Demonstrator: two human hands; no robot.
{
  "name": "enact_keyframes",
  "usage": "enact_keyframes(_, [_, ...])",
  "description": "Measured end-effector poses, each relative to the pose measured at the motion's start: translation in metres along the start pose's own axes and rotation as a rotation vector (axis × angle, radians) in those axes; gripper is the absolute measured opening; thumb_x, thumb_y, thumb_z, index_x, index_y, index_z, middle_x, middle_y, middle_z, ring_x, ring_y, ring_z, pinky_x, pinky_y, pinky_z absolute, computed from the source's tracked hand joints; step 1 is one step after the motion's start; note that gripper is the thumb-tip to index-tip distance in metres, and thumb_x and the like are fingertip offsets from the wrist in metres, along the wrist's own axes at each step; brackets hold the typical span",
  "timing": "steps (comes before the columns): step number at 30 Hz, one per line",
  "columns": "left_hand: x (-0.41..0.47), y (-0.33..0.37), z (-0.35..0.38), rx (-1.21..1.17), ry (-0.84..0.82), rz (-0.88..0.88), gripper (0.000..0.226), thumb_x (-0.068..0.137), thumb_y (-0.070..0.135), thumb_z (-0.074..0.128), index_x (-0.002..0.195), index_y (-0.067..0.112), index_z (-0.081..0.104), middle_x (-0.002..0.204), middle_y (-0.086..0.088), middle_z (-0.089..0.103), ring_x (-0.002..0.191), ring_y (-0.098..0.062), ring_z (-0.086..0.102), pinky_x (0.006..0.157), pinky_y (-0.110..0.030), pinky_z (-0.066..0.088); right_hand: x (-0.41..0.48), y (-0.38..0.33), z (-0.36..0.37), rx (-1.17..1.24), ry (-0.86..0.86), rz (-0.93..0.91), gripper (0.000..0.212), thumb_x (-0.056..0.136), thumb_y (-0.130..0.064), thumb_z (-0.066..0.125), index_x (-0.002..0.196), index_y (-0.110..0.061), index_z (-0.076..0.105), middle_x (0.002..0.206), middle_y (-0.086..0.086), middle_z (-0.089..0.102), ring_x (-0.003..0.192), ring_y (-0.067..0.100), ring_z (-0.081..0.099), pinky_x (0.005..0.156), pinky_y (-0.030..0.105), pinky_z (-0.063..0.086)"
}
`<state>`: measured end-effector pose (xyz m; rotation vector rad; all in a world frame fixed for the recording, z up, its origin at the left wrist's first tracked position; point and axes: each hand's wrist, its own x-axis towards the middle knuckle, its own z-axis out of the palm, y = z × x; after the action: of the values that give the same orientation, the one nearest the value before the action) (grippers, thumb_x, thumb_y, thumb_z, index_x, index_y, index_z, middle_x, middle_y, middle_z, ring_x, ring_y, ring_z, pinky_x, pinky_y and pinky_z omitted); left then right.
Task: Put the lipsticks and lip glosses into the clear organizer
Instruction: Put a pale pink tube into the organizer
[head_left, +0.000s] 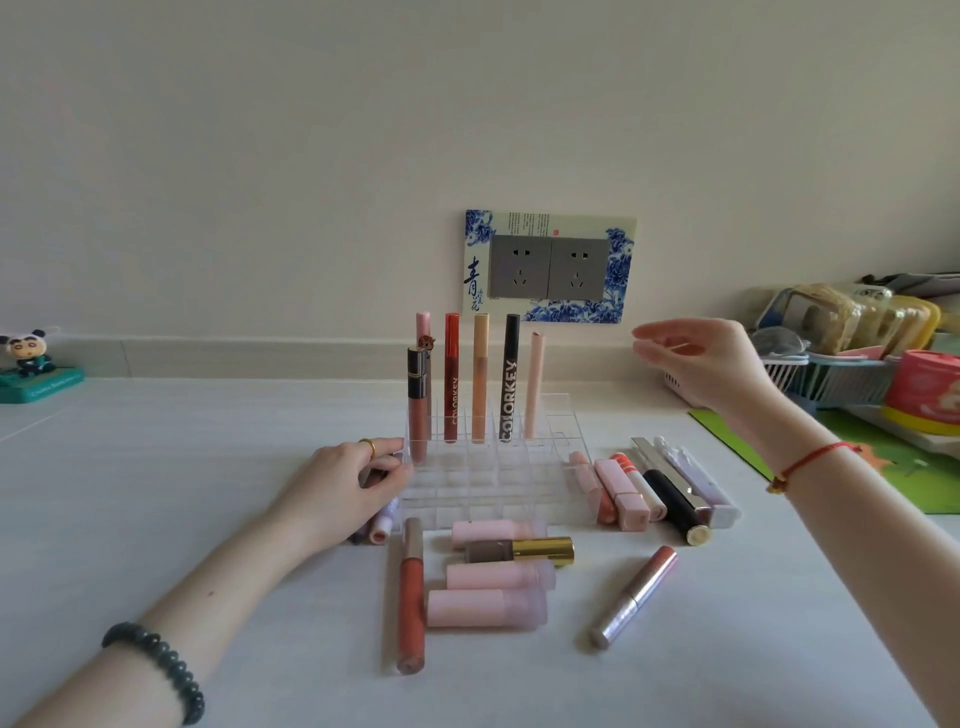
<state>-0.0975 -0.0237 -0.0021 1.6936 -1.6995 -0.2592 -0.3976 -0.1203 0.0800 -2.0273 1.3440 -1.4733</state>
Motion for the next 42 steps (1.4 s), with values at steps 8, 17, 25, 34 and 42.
enact_keyframes(8, [0.001, -0.003, 0.003, -0.016, 0.012, 0.001, 0.040, 0.088, 0.027, 0.053, 0.127, 0.019, 0.052, 0.091, 0.017, 0.063, 0.098, -0.015, 0.061, 0.079, -0.023, 0.045, -0.030, 0.058, -0.019, -0.408, -0.149, 0.188, 0.021, 0.077, -0.019, 0.069, 0.093, -0.006, 0.070, 0.079, 0.005, 0.062, 0.063, 0.009, 0.051, 0.061, 0.022, 0.041])
enact_keyframes(17, [0.003, -0.008, 0.007, -0.085, 0.008, -0.017, 0.036, 0.088, 0.023, 0.054, 0.122, 0.014, 0.055, 0.063, 0.021, 0.065, 0.083, -0.024, 0.063, 0.056, -0.003, 0.041, -0.045, 0.071, -0.014, -0.513, -0.212, 0.299, 0.027, 0.078, -0.034, 0.064, 0.083, -0.008, 0.072, 0.073, 0.004, 0.064, 0.071, 0.017, 0.054, 0.053, 0.021, 0.040])
enact_keyframes(25, [0.003, -0.008, 0.008, -0.133, 0.001, -0.040, 0.035, 0.087, 0.020, 0.056, 0.122, 0.015, 0.056, 0.048, 0.020, 0.061, 0.075, -0.019, 0.056, 0.050, -0.003, 0.041, -0.041, 0.074, -0.002, -0.642, -0.219, 0.364, 0.041, 0.081, -0.034, 0.059, 0.067, 0.004, 0.065, 0.058, 0.010, 0.057, 0.052, 0.015, 0.044, 0.042, 0.022, 0.034])
enact_keyframes(34, [0.002, -0.005, 0.006, -0.096, -0.004, -0.028, 0.038, 0.088, 0.021, 0.055, 0.125, 0.014, 0.053, 0.071, 0.014, 0.066, 0.081, -0.022, 0.062, 0.052, -0.004, 0.042, -0.037, 0.073, 0.003, -0.703, -0.214, 0.339, 0.045, 0.083, -0.027, 0.056, 0.048, -0.008, 0.036, 0.052, 0.004, 0.038, 0.049, 0.015, 0.034, 0.041, 0.025, 0.026])
enact_keyframes(42, [-0.002, 0.002, 0.002, -0.027, -0.008, -0.035, 0.040, 0.088, 0.024, 0.054, 0.127, 0.015, 0.052, 0.078, 0.019, 0.063, 0.078, -0.003, 0.059, 0.059, -0.004, 0.040, -0.035, 0.051, -0.016, -0.377, 0.070, 0.186, 0.046, 0.088, -0.025, 0.048, 0.054, 0.004, 0.057, 0.047, 0.010, 0.051, 0.045, 0.016, 0.040, 0.045, 0.023, 0.029])
